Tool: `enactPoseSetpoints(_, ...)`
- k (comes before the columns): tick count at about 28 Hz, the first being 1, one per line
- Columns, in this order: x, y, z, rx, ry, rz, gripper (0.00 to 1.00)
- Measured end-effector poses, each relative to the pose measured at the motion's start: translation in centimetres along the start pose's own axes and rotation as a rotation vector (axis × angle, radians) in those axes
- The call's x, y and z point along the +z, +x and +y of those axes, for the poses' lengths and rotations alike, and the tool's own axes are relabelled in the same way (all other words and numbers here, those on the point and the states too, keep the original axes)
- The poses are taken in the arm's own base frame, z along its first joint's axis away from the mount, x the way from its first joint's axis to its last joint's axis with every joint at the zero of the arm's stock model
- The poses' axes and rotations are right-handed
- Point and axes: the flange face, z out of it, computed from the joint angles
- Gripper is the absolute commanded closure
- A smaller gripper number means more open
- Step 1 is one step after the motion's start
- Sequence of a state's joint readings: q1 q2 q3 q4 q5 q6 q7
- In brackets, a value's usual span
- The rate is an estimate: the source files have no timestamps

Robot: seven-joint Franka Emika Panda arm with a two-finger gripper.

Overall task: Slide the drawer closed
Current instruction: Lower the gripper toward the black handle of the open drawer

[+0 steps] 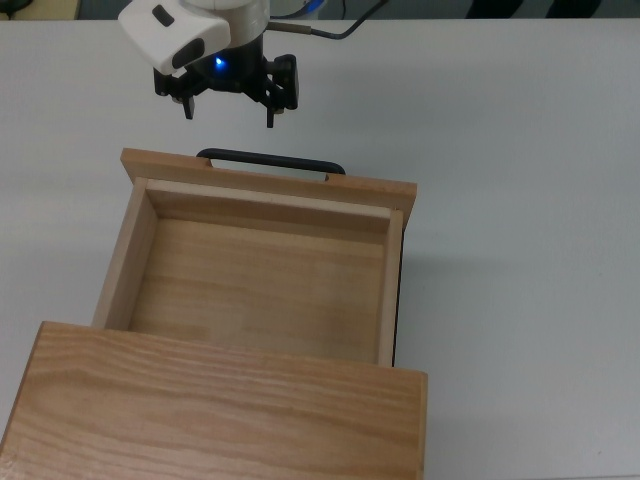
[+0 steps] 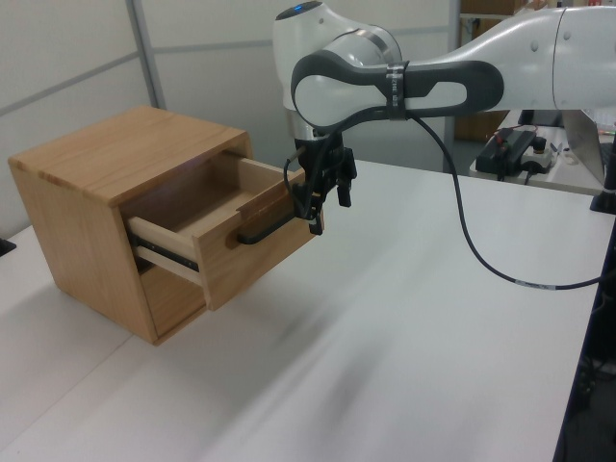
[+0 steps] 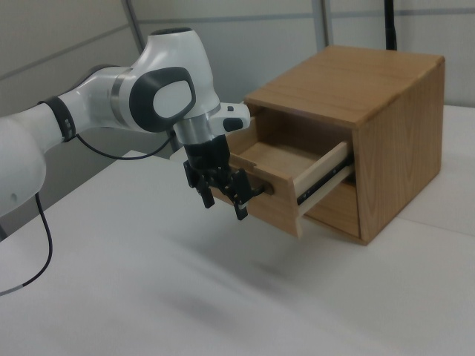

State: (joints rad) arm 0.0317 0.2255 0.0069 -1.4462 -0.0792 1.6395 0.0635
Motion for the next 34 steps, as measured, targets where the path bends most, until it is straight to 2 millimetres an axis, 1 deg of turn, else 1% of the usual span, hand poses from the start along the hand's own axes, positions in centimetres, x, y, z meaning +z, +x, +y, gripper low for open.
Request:
enactPoseSetpoints(2,0.0,0.0,-0.2,-0.001,-0.004,0.0,0.0)
enactPoseSetpoints(4,0.0,0.0,-0.7,-0.016,-0.025,0.002,0.0)
enactPoseSetpoints(8,-0.1,-0.1,-3.0,-0.059,-0.055,0.007,0.0)
enactPoseSetpoints(11,-0.2,-0.2,-3.8,-0.094,-0.058,0.007,0.0)
enactPoseSetpoints(13,-0.2,-0.2,-3.8,-0.131,-0.058,0.006,0.0)
enactPoseSetpoints(18,-0.1,-0.1,-3.1,-0.222,-0.059,0.002,0.0)
enactPoseSetpoints(25,-0.1,-0.1,-2.7,-0.206,-0.059,0.001,0.0)
enactPoseSetpoints(28,0.0,-0.1,-2.6,-0.189,-0.059,0.0,0.09)
enactPoseSetpoints(29,0.0,-0.1,-2.5,-0.189,-0.059,0.0,0.13)
enactPoseSetpoints(30,0.1,-0.1,-2.5,-0.188,-0.059,-0.002,0.19)
enactPoseSetpoints(31,0.1,-0.1,-2.4,-0.187,-0.06,-0.006,0.36)
enactPoseSetpoints(32,0.2,-0.2,-2.3,-0.185,-0.06,-0.016,0.44)
enactPoseSetpoints(34,0.3,-0.3,-1.9,-0.177,-0.05,-0.026,0.52)
